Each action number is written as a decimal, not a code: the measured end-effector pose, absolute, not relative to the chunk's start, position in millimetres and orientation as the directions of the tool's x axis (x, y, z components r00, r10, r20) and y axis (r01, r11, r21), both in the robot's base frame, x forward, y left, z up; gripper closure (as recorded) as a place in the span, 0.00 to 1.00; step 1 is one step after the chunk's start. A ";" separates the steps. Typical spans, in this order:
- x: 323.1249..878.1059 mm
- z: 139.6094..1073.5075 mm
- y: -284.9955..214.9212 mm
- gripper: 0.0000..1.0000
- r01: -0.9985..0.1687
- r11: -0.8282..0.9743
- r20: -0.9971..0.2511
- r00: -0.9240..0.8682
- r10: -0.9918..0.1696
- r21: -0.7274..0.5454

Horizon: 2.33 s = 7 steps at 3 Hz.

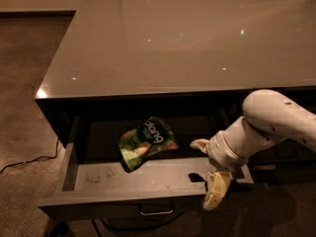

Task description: Open top drawer

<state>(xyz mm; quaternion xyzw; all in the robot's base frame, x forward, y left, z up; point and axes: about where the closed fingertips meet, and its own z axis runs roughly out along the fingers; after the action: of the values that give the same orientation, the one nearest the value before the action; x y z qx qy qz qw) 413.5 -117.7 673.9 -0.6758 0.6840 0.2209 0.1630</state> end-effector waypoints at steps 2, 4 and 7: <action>417.2 685.3 -105.6 0.00 -0.998 -0.055 -0.531 0.032 -0.847 0.029; 389.6 685.8 -87.8 0.00 -0.969 -0.227 -0.428 0.249 -0.869 -0.101; 390.1 644.4 -101.5 0.00 -0.959 -0.278 -0.225 0.285 -0.932 -0.059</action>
Offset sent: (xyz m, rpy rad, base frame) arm 0.0100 0.0247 0.0273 0.0240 -0.1040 0.0632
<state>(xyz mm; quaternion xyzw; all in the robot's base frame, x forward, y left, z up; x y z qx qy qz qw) 390.1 -101.5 644.4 -0.7962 0.5936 0.0731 0.0915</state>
